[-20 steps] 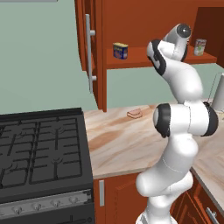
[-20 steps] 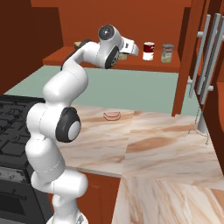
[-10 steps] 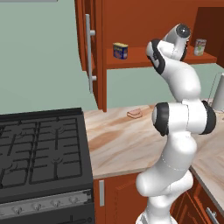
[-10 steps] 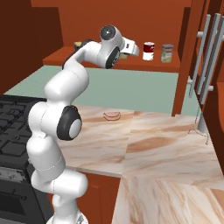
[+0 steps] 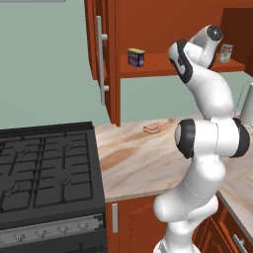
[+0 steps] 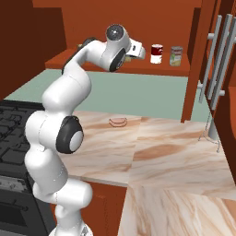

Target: Stack two cans on top of the other two cans in the cabinet.

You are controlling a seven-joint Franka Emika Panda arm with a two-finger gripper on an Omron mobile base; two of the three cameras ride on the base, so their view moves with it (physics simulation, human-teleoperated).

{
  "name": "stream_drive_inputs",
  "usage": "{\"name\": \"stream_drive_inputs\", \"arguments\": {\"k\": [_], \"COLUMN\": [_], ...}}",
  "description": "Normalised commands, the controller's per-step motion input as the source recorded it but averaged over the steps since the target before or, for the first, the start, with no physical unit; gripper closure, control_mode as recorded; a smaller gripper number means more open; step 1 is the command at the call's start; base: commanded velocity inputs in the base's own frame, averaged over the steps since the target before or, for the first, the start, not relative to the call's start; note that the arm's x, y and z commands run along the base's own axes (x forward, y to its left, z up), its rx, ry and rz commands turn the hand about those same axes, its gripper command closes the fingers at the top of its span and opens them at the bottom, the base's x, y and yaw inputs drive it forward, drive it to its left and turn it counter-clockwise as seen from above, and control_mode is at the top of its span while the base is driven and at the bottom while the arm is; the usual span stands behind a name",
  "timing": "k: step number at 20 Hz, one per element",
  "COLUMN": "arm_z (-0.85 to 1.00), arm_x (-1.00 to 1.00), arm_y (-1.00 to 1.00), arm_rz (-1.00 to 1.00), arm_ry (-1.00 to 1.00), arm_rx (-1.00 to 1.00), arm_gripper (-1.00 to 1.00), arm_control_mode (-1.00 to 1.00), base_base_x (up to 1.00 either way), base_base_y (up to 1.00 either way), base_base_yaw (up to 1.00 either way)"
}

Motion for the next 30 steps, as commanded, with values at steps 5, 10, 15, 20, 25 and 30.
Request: {"name": "stream_drive_inputs", "arguments": {"k": [5, 10, 15, 20, 25, 30], "arm_z": [0.13, 0.15, 0.27, 0.26, 0.1, 0.17], "arm_x": [-0.49, -0.33, -0.17, -0.11, -0.05, -0.05], "arm_y": [0.08, 0.07, 0.07, 0.26, 0.36, 0.37], "arm_rz": [0.14, 0.2, 0.22, 0.19, 0.17, 0.17], "arm_ry": [0.0, -0.02, -0.01, -0.01, 0.0, -0.02], "arm_rx": [0.05, 0.1, 0.08, 0.0, 0.0, -0.03], "arm_gripper": [1.0, 1.0, 1.0, 1.0, 1.0, 1.0], "arm_control_mode": [-1.0, -1.0, -1.0, -1.0, -1.0, -1.0], "base_base_x": [0.0, 0.0, 0.0, 0.0, 0.0, 0.0], "base_base_y": [0.0, 0.0, 0.0, 0.0, 0.0, 0.0], "base_base_yaw": [0.0, 0.0, 0.0, 0.0, 0.0, 0.0]}}
